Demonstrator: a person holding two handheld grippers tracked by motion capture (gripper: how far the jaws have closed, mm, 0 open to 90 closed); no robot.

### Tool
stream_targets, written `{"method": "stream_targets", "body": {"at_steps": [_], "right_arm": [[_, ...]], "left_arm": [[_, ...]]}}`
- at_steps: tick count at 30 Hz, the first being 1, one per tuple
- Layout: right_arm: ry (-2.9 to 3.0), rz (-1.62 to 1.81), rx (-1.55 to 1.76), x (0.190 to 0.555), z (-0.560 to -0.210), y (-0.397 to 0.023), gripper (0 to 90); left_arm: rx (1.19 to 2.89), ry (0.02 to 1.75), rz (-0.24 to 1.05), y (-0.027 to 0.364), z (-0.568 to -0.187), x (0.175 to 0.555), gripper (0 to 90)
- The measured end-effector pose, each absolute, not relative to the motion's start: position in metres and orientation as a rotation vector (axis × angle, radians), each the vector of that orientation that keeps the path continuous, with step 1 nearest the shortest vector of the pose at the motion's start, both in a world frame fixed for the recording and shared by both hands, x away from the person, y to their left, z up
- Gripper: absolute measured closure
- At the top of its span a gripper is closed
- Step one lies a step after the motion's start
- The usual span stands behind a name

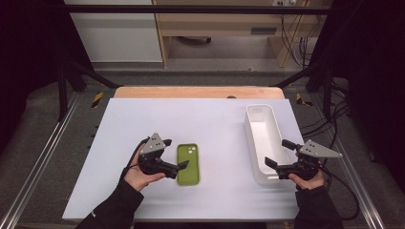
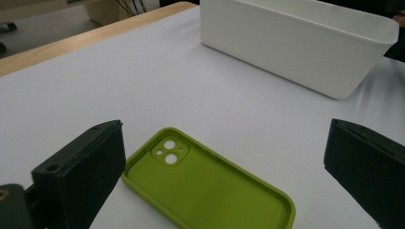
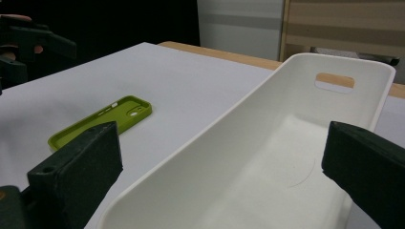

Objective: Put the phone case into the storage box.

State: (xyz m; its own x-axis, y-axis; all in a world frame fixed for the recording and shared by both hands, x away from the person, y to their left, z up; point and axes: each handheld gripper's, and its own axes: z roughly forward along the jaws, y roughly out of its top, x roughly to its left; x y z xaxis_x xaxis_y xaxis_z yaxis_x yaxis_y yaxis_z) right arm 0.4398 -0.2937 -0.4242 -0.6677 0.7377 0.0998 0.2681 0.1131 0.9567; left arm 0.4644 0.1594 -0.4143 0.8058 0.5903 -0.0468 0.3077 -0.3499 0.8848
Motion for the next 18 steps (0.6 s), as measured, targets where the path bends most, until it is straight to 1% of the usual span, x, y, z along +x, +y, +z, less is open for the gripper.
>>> {"method": "stream_targets", "body": {"at_steps": [11,18], "right_arm": [[1.997,1.574,0.976,0.440,-0.424,-0.293,0.6],[1.999,1.574,0.975,0.440,-0.425,-0.293,0.6]], "left_arm": [[2.017,0.672,0.309,0.139,-0.424,0.468,1.5],[2.055,0.665,0.281,0.127,-0.432,0.468,6.6]]}}
